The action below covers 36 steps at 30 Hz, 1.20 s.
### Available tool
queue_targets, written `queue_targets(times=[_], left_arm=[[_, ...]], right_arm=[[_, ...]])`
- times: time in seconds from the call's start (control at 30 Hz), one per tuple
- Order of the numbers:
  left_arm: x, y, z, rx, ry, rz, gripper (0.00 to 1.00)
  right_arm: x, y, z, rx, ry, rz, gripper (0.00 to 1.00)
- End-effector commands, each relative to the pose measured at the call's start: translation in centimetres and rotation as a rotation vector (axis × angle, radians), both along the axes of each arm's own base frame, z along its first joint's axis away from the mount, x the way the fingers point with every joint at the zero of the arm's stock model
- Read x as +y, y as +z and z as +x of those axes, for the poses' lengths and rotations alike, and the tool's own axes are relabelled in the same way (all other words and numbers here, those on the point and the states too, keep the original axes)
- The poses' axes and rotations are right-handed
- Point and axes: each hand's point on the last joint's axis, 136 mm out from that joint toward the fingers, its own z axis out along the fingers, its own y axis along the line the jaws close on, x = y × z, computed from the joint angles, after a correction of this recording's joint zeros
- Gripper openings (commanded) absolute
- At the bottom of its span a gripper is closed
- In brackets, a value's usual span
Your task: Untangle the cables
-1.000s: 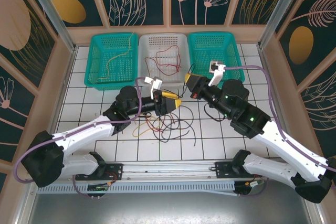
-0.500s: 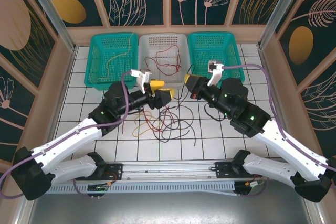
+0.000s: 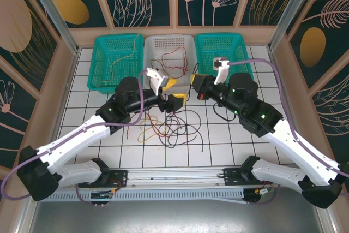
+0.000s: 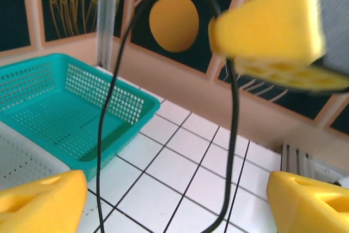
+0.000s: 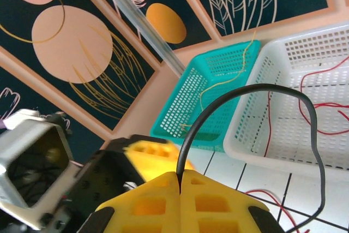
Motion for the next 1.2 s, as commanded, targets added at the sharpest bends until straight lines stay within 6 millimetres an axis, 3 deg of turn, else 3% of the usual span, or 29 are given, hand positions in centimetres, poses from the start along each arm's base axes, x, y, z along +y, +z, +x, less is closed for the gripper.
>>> queue_targets(times=[0.0,0.2,0.3,0.47,0.63,0.87,1.17], left_arm=[[-1.1,-1.5,-0.9,-0.033,-0.096,0.079,0.85],[-1.7,-1.5,-1.4,-0.017,-0.148,0.055,0.84],[-1.9,-1.7,-1.6,-0.004,-0.163,0.042,0.74],[-2.0,-2.0,-1.5,0.024,-0.156,0.033,0.27],[-1.6,-1.8,-1.8,0.038,-0.148,-0.015,0.01],[-0.7,0.6,-2.7,0.065,-0.14,-0.223,0.0],[1.2,5.6,-6.3,0.031,-0.283,-0.477,0.0]], right_arm=[[0.3,2.2,-0.4,-0.054,0.043,0.011,0.0],[0.5,3.0,-0.6,-0.071,0.062,0.025,0.0],[0.2,3.3,-0.4,-0.075,0.05,0.042,0.0],[-0.9,3.6,-0.1,-0.082,0.015,0.081,0.0],[-2.3,3.6,0.2,-0.074,-0.013,0.137,0.0],[-3.7,2.9,0.8,-0.044,-0.054,0.209,0.0],[-6.4,0.2,3.3,0.069,-0.192,0.235,0.0]])
